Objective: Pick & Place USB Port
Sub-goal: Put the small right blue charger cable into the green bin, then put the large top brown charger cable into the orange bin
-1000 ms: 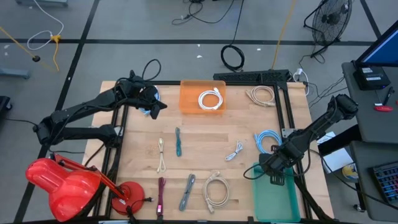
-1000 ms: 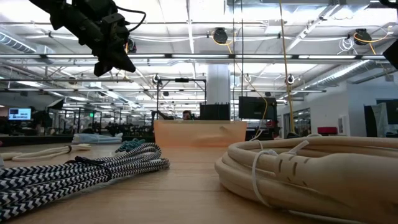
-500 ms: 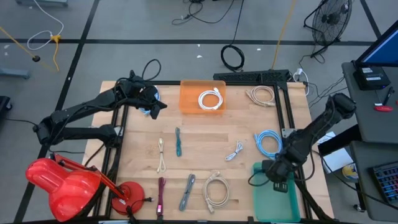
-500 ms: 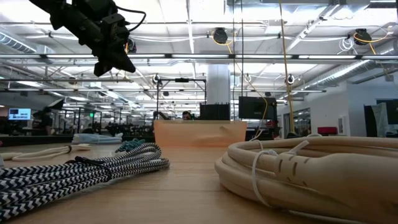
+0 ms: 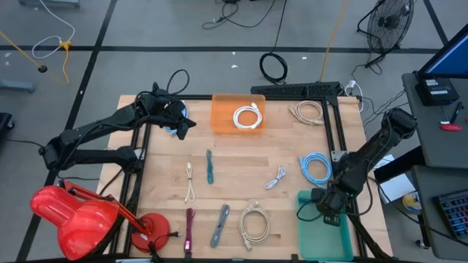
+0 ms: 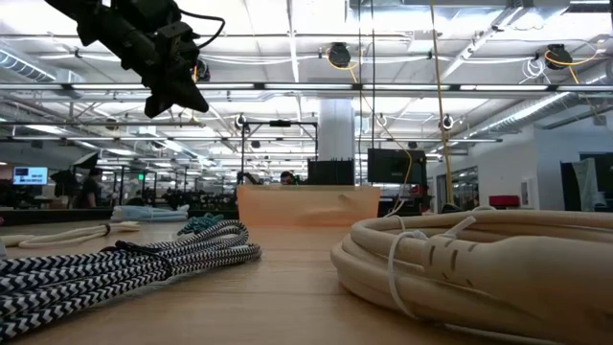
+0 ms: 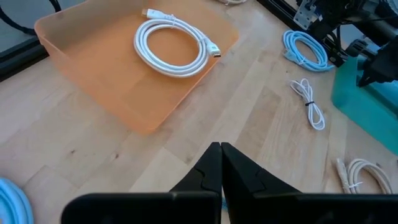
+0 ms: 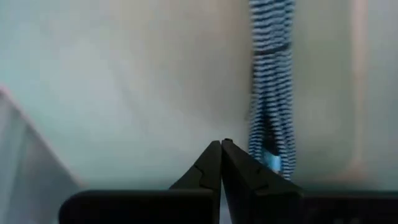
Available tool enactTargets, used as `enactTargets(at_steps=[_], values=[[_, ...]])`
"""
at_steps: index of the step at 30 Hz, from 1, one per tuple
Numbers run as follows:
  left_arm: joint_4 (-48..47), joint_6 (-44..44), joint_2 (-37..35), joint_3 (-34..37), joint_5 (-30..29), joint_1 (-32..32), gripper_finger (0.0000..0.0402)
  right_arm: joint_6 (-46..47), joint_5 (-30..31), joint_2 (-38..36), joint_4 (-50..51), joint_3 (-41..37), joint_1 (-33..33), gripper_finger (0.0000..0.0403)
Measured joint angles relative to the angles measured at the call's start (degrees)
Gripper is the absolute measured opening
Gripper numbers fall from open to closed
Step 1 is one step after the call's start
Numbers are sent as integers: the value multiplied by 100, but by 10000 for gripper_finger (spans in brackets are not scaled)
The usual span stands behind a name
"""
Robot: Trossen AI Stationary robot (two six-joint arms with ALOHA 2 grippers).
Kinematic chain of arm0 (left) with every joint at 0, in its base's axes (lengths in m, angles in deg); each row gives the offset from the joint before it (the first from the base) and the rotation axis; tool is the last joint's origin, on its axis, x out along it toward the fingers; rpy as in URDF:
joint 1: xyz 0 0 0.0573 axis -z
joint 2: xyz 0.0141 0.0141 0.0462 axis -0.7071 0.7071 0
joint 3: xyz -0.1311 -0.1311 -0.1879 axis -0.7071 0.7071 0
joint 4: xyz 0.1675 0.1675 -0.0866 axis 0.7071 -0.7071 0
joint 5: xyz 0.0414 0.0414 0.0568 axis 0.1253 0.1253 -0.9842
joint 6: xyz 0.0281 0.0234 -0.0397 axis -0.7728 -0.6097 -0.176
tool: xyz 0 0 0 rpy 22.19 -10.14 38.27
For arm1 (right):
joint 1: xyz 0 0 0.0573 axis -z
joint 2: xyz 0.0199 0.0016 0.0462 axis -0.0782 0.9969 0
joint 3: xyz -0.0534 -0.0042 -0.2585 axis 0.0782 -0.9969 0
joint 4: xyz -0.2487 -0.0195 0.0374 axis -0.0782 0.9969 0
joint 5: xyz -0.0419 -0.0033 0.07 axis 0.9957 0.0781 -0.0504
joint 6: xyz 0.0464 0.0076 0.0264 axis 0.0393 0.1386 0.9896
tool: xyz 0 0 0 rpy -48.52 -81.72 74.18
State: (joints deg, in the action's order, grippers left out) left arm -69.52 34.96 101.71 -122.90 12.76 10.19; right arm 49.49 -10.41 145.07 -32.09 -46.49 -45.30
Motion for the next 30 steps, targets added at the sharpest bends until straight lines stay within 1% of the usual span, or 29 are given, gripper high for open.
enactTargets(at_steps=[15,19,22,26,29,30], values=[[0,71,1,0,-7,1,4,24,490,0,664,-1,0,0],[0,99,0,0,-9,0,2,42,497,0,743,-4,0,0],[0,109,0,0,-7,1,4,29,448,0,503,-7,0,0],[0,117,0,0,-2,0,3,-154,144,-75,-371,105,0,0],[0,118,0,0,-1,1,2,-172,209,-142,-547,427,4,0],[0,118,0,0,-1,1,2,-203,315,-170,-529,558,23,0]])
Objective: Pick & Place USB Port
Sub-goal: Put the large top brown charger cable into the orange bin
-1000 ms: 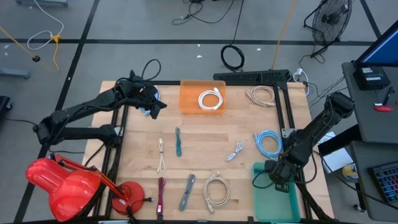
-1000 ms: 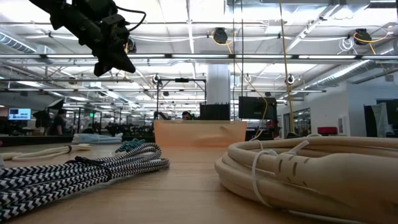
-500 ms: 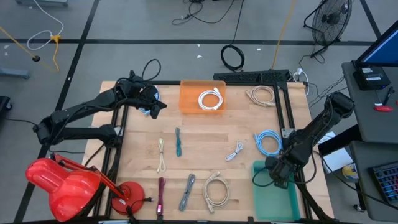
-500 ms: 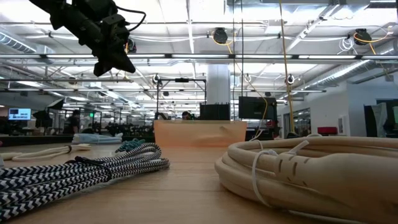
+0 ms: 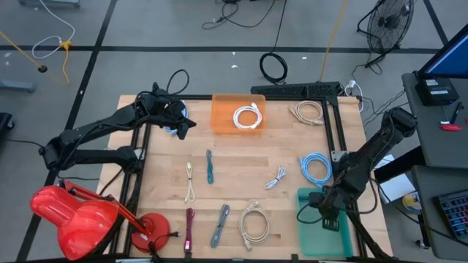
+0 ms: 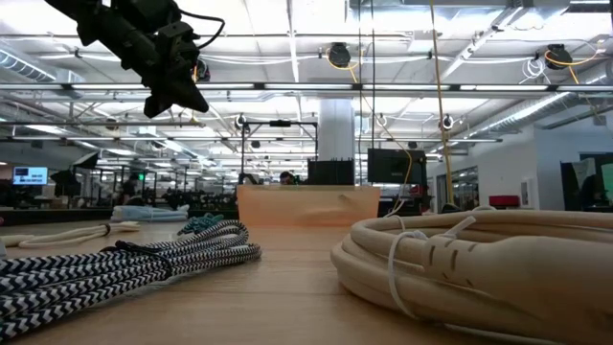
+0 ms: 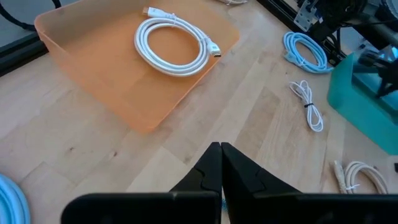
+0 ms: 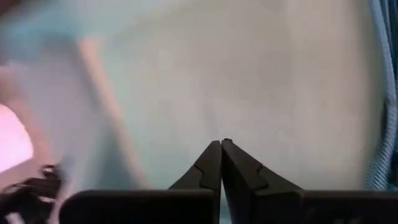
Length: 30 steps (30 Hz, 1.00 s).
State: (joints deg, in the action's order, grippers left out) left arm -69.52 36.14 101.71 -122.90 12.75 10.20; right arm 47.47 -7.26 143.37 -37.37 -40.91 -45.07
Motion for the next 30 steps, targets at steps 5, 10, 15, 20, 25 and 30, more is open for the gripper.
enactTargets(at_steps=[5,10,15,20,25,30], values=[[2,-8,0,0,-3,-1,2,-135,805,-227,285,558,302,0],[52,14,0,0,-45,-1,4,-481,1974,-595,344,799,904,0],[258,210,1,0,0,0,4,-536,2956,-938,336,799,1704,0],[443,404,0,0,5,1,2,-635,4250,-1102,128,799,2618,0],[666,560,1,0,53,3,2,-928,4671,-1130,-323,799,3498,0],[1082,654,2,0,156,3,5,-1654,4675,-1109,-891,799,4166,0]])
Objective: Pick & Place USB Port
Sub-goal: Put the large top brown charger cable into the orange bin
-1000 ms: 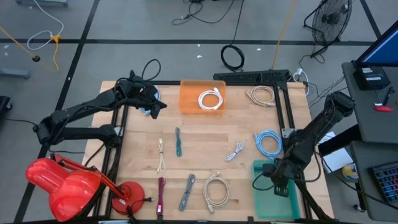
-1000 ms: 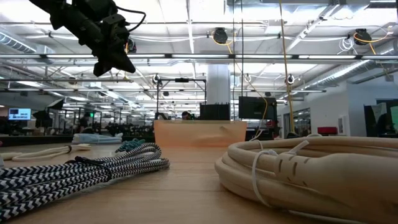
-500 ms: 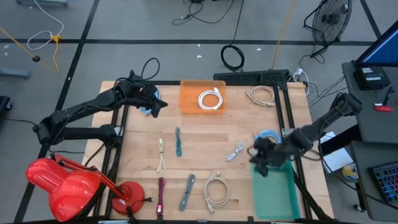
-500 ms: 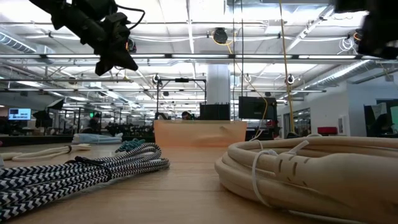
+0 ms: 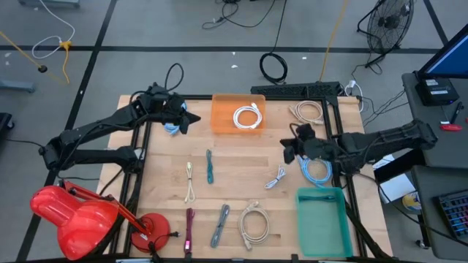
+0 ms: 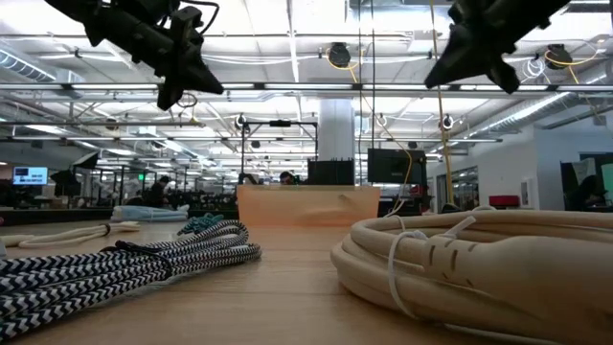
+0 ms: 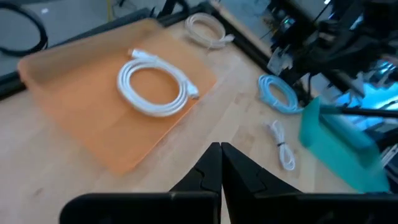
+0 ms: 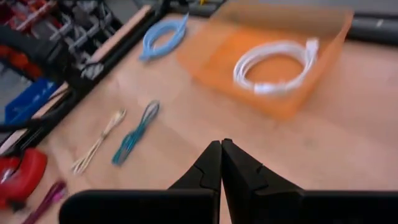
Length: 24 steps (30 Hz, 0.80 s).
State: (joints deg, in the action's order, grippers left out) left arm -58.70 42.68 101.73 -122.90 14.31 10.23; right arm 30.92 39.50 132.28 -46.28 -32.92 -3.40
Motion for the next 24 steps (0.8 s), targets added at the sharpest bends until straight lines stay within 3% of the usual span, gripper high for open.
enactTargets(at_steps=[12,20,24], values=[[754,297,-1,0,1,-4,3,-930,-71,3,-920,0,1196,0],[1138,719,0,0,-56,-4,6,-1552,-1489,3,-1290,0,2190,0],[1249,1079,0,0,-243,-4,5,-1864,-1714,3,-1115,0,2632,0]])
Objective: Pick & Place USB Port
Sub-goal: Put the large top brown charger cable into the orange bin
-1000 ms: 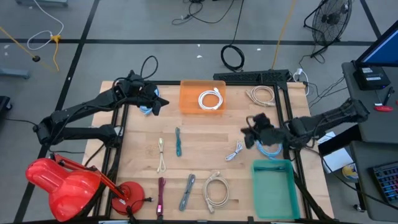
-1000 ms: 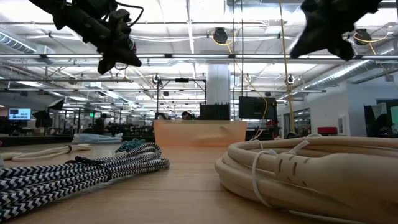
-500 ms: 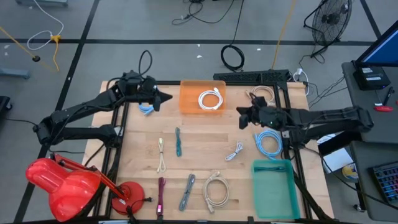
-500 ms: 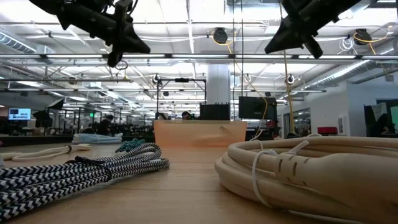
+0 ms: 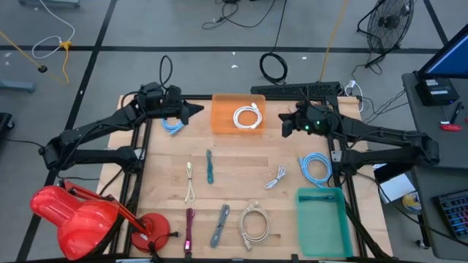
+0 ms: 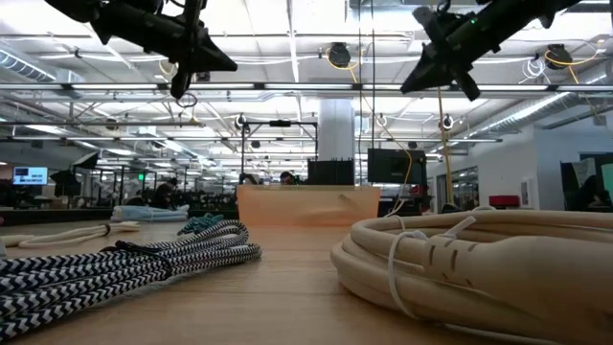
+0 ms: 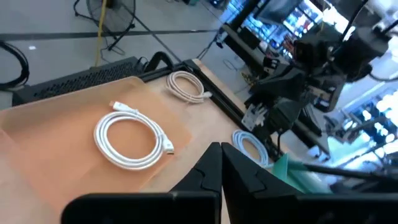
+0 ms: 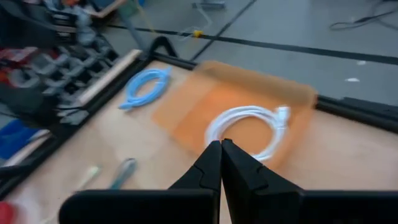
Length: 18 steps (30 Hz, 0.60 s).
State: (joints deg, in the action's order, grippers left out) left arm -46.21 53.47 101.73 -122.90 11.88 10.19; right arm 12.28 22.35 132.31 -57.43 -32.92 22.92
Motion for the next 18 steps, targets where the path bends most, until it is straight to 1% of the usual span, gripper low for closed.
enactTargets(at_steps=[3,7,14,18], values=[[14,310,-2,0,-68,0,13,-193,5,0,186,0,330,0],[16,721,0,0,-195,6,16,-559,-286,0,493,0,743,11],[37,917,0,0,-662,169,16,-1561,-271,45,1542,0,1460,57],[34,809,0,0,-727,238,17,-2293,-273,218,1925,-1,1894,85]])
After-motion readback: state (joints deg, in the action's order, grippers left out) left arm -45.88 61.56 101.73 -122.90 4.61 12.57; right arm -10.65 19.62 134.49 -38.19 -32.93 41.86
